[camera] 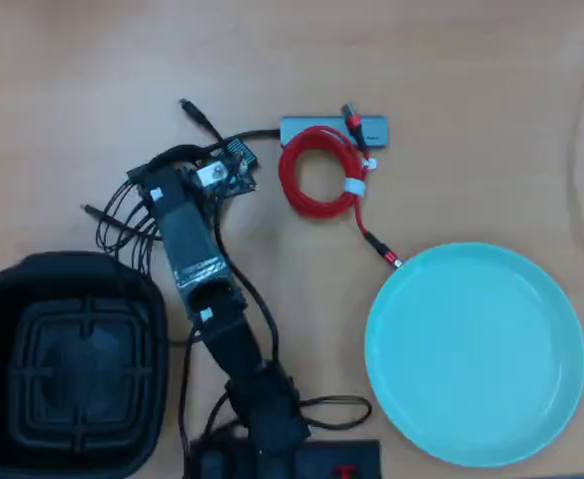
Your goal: Put a black charging cable in a black bowl and put a red charging cable in a green bowl
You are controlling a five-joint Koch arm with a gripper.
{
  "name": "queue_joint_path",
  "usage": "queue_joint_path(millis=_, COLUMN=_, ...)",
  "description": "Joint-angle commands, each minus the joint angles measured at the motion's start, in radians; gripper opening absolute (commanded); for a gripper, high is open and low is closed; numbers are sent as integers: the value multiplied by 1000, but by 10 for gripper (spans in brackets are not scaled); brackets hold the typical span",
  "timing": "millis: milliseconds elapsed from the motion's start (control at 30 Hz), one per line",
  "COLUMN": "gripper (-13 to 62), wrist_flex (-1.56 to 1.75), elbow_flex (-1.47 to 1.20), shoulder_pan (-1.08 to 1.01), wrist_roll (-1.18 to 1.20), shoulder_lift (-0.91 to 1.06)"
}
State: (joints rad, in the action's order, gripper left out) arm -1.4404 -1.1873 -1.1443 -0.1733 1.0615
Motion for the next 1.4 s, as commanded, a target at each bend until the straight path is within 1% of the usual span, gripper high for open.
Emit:
queue_joint_path(millis=0, gripper=319, wrist_flex=-20, elbow_flex=41, shoulder_pan=-46, wrist_roll=26, shoulder_lift=2)
queue_joint_path(millis=233, gripper=322, wrist_flex=-18, elbow_flex=54, shoulder_pan=-77, wrist_roll=238, shoulder_lift=-8)
queue_joint_path(millis=700, gripper=312, wrist_flex=-21, elbow_flex=40, shoulder_pan=-97, wrist_roll=253, shoulder_lift=-9)
queue_joint_path(millis=767, gripper=272, wrist_flex=-23, elbow_flex=40, shoulder_pan=-97, wrist_roll=252, shoulder_lift=-9)
queue_joint_path(millis=967, gripper=52, wrist_flex=-26, elbow_flex=41, shoulder_pan=-106, wrist_roll=253, shoulder_lift=-9)
queue_joint_path(millis=1067, gripper=-26, wrist_flex=-28, elbow_flex=41, shoulder_pan=-121, wrist_roll=253, shoulder_lift=-9)
queue_joint_path(millis=1133, gripper=-48, wrist_flex=-28, elbow_flex=40, shoulder_pan=-127, wrist_roll=253, shoulder_lift=-11)
queue_joint_path(millis=1367, gripper=-57, wrist_flex=-17, elbow_flex=55, shoulder_pan=-115, wrist_roll=259, shoulder_lift=-6)
